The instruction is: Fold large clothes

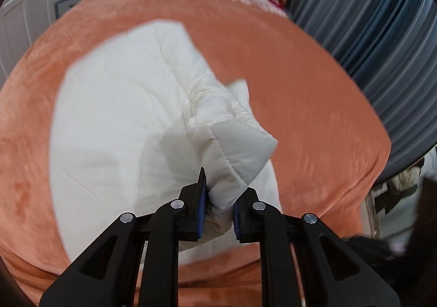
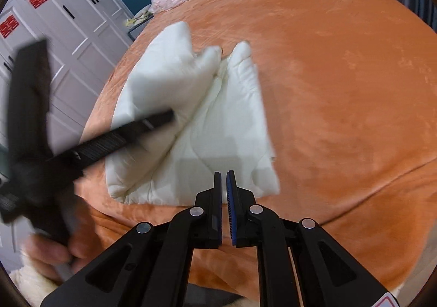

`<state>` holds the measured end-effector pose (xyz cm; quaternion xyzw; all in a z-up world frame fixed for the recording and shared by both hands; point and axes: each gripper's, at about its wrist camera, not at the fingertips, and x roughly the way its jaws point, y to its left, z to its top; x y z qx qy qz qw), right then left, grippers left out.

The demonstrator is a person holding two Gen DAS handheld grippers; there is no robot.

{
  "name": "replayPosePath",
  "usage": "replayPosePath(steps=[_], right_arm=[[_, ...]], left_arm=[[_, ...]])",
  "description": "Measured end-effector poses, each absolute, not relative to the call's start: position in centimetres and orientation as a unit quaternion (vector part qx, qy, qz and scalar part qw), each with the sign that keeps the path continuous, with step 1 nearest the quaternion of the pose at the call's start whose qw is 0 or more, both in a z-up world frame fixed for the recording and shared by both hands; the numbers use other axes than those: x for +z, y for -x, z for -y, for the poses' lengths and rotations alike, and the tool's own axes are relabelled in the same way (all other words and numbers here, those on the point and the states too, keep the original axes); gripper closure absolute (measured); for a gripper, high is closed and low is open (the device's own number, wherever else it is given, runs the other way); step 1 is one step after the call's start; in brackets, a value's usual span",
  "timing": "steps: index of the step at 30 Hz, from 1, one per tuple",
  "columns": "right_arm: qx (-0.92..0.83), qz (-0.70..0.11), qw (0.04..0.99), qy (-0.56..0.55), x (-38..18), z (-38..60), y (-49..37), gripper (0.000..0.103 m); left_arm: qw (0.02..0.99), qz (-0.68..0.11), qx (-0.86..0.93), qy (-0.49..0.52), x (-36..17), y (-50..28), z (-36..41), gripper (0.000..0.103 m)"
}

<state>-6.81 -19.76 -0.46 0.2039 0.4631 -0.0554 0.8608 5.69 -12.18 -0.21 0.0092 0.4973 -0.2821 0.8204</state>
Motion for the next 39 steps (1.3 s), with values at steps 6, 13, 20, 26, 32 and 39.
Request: replayPosePath(steps=[6,13,20,26,32,39], right_arm=[[-0.048,-0.451,0.869,-0.197,1.9,20.2,6.6,0.072],[-0.008,-0.449,0.885,-0.123,4.2,18.3,3.2,0.060],[0.038,-0.479,0.872,-0.096,3.2,15.9,-0.2,0.054],[-0.004,-0.503,0.863,-0.046,1.2,15.1,-1.5,0.086],[-0.029,-0.498,0.862,-0.088,0.7,18.0,1.4,0.094],[-0.065,-0.526,0.837,-0.138,-3.2,21.1,4.4,0.094]], left_arm=[[0.809,-0.521,-0.271,-0.019,-0.9,-4.7,12.4,0.080],[0.794,-0.542,-0.275,0.019,-0.4,-4.6,10.1,0.076],[0.794,-0.534,-0.291,0.027,1.2,-2.2,7.1,0.048],[0.801,-0.540,-0.256,0.042,1.5,-2.7,4.2,0.048],[0.813,-0.545,-0.206,0.024,0.8,-3.9,3.0,0.049],[0.816,-0.549,-0.182,-0.026,-1.1,-4.3,4.3,0.048]])
